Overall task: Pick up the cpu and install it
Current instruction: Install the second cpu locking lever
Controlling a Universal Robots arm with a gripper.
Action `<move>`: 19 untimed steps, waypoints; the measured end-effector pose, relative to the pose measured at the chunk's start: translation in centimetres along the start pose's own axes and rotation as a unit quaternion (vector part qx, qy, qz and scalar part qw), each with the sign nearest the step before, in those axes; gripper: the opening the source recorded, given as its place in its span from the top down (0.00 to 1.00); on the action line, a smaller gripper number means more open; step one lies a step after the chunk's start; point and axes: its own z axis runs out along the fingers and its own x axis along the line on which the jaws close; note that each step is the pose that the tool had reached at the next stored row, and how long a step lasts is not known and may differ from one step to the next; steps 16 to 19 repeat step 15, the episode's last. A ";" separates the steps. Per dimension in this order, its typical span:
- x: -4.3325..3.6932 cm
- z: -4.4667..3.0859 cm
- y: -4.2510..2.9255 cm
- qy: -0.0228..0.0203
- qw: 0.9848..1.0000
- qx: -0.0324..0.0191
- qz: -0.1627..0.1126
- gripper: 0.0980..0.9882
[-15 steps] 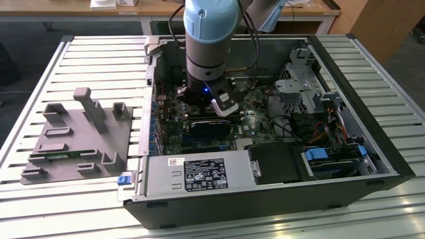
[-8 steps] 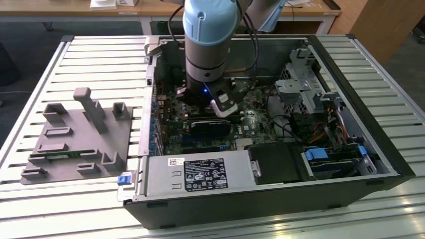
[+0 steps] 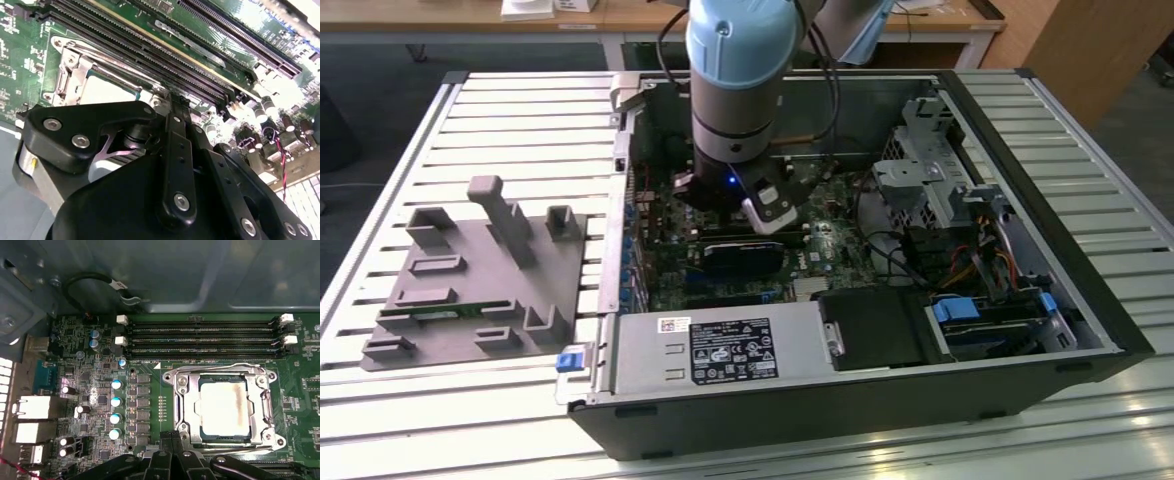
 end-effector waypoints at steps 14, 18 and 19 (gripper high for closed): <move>0.04 -2.27 0.57 0.000 1.000 0.000 0.000 0.99; 0.04 -2.34 0.59 0.000 1.000 0.000 0.000 0.99; 0.04 -2.34 0.59 0.000 1.000 0.000 0.000 0.99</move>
